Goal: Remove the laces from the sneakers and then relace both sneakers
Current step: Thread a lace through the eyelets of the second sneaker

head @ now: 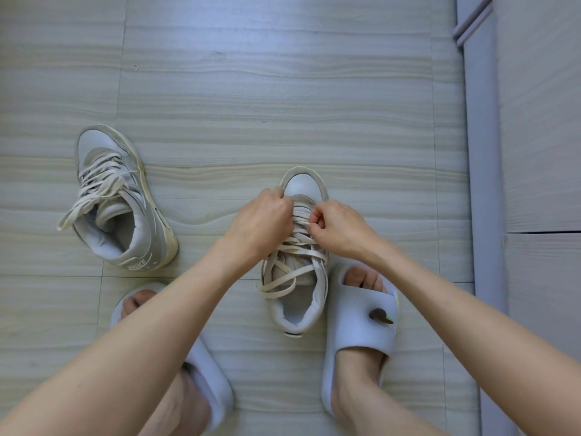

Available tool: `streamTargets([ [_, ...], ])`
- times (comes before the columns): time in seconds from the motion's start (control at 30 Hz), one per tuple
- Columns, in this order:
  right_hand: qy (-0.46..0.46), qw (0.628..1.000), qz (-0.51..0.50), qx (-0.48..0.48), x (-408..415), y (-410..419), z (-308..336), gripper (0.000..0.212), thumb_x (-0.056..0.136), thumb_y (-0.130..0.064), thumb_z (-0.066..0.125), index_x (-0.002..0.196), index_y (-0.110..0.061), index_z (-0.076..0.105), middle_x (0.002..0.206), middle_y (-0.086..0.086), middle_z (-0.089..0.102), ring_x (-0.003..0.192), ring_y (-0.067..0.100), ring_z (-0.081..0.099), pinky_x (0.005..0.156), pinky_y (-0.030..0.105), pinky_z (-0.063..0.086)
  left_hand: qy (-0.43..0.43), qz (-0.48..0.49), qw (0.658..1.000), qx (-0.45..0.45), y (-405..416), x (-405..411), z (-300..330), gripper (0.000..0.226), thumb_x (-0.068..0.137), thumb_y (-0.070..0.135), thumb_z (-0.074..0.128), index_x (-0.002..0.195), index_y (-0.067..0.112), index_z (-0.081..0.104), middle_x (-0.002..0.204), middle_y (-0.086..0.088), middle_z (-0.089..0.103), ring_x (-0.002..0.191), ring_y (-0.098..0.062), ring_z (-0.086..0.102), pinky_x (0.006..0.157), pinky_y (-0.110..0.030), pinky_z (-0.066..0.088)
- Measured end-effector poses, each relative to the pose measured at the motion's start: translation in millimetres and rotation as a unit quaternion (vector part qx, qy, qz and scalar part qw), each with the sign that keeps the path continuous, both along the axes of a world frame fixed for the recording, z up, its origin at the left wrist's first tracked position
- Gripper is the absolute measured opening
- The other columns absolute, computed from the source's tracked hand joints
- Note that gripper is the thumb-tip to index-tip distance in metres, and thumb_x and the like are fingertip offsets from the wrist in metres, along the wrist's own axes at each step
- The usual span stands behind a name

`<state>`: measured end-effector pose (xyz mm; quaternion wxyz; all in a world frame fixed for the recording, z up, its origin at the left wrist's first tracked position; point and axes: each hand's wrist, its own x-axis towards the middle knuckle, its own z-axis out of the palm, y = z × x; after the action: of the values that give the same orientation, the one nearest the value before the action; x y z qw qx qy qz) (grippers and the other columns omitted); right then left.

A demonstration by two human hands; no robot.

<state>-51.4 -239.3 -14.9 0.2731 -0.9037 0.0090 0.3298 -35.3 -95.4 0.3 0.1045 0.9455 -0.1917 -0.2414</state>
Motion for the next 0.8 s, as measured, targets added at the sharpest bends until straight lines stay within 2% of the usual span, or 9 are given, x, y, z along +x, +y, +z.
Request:
streamTargets([
  [0.1, 0.032, 0.998, 0.047, -0.004, 7.5, -4.9, 8.0, 0.010, 0.089, -0.017, 0.049, 0.086, -0.013, 0.057, 0.086, 0.002, 0.060, 0.091, 0.025, 0.056, 0.072, 0.029, 0.037, -0.011, -0.057, 0.998, -0.004, 1.9, 2.2, -0.2, 0.022, 0.095, 0.012, 0.035, 0.101, 0.003, 0.055, 0.102, -0.013, 0.053, 0.095, -0.025, 0.047, 0.077, -0.034, 0.042],
  [0.17, 0.062, 0.996, 0.061, 0.007, 12.3, -8.8, 13.8, 0.010, 0.088, -0.016, 0.048, 0.085, -0.014, 0.057, 0.081, 0.001, 0.062, 0.085, 0.024, 0.060, 0.069, 0.031, 0.041, -0.010, -0.067, 0.997, -0.022, 3.0, 4.7, 1.7, 0.022, 0.095, 0.013, 0.035, 0.099, 0.003, 0.054, 0.100, -0.012, 0.056, 0.093, -0.026, 0.049, 0.078, -0.035, 0.041],
  [0.23, 0.091, 0.994, 0.045, 0.043, 15.0, -12.9, 17.8, 0.012, 0.088, -0.017, 0.049, 0.078, -0.019, 0.054, 0.081, 0.002, 0.065, 0.071, 0.018, 0.063, 0.071, 0.032, 0.047, -0.017, -0.074, 0.996, -0.049, 4.7, 6.3, 4.4, 0.020, 0.094, 0.015, 0.038, 0.097, 0.005, 0.055, 0.096, -0.010, 0.059, 0.092, -0.023, 0.049, 0.072, -0.035, 0.042],
  [0.33, 0.081, 0.990, -0.006, 0.112, 10.9, -16.8, 19.1, 0.019, 0.088, -0.018, 0.057, 0.071, -0.024, 0.051, 0.070, -0.007, 0.058, 0.058, 0.007, 0.054, 0.066, 0.029, 0.046, -0.009, -0.059, 0.994, -0.092, 8.3, 5.7, 7.2, 0.012, 0.088, 0.017, 0.048, 0.092, 0.009, 0.056, 0.089, -0.003, 0.061, 0.094, -0.017, 0.048, 0.065, -0.033, 0.042],
  [0.47, 0.040, 0.987, -0.015, 0.154, 2.9, -16.2, 15.4, 0.019, 0.087, -0.016, 0.061, 0.073, -0.026, 0.052, 0.075, -0.009, 0.056, 0.076, 0.012, 0.054, 0.073, 0.030, 0.045, 0.058, 0.033, 0.988, -0.136, 14.0, 6.6, 5.2, 0.002, 0.085, 0.017, 0.055, 0.086, 0.016, 0.056, 0.083, -0.001, 0.062, 0.089, -0.018, 0.052, 0.075, -0.040, 0.047],
  [0.53, 0.024, 0.989, 0.003, 0.148, 1.7, -15.2, 14.3, 0.023, 0.087, -0.017, 0.061, 0.071, -0.030, 0.050, 0.075, -0.011, 0.055, 0.075, 0.009, 0.053, 0.072, 0.025, 0.042, 0.096, 0.040, 0.984, -0.144, 16.7, 8.5, 3.2, 0.004, 0.086, 0.016, 0.053, 0.084, 0.020, 0.052, 0.080, 0.001, 0.060, 0.084, -0.020, 0.053, 0.076, -0.041, 0.047],
  [0.6, 0.025, 0.990, 0.007, 0.139, 2.2, -14.9, 14.0, 0.022, 0.087, -0.018, 0.061, 0.072, -0.030, 0.050, 0.071, -0.013, 0.053, 0.070, 0.005, 0.049, 0.067, 0.022, 0.037, 0.145, 0.046, 0.976, -0.154, 19.2, 10.8, 2.1, 0.008, 0.086, 0.015, 0.052, 0.084, 0.023, 0.051, 0.076, 0.003, 0.059, 0.078, -0.019, 0.055, 0.074, -0.037, 0.047],
  [0.7, 0.020, 0.995, 0.015, 0.097, 3.8, -13.7, 13.9, 0.010, 0.087, -0.025, 0.062, 0.079, -0.024, 0.056, 0.073, -0.013, 0.056, 0.076, 0.010, 0.052, 0.071, 0.024, 0.036, 0.199, 0.070, 0.964, -0.163, 20.6, 13.2, 0.2, 0.017, 0.086, 0.013, 0.050, 0.078, 0.028, 0.050, 0.071, 0.007, 0.055, 0.067, -0.013, 0.051, 0.062, -0.025, 0.042],
  [0.8, -0.001, 0.998, 0.030, 0.053, 3.6, -9.8, 14.1, 0.022, 0.090, -0.038, 0.057, 0.082, -0.018, 0.062, 0.078, -0.004, 0.064, 0.079, 0.016, 0.055, 0.071, 0.029, 0.039, 0.229, 0.098, 0.953, -0.175, 19.6, 13.8, -0.2, 0.020, 0.087, 0.013, 0.049, 0.076, 0.030, 0.049, 0.070, 0.008, 0.053, 0.061, -0.006, 0.046, 0.057, -0.020, 0.036],
])
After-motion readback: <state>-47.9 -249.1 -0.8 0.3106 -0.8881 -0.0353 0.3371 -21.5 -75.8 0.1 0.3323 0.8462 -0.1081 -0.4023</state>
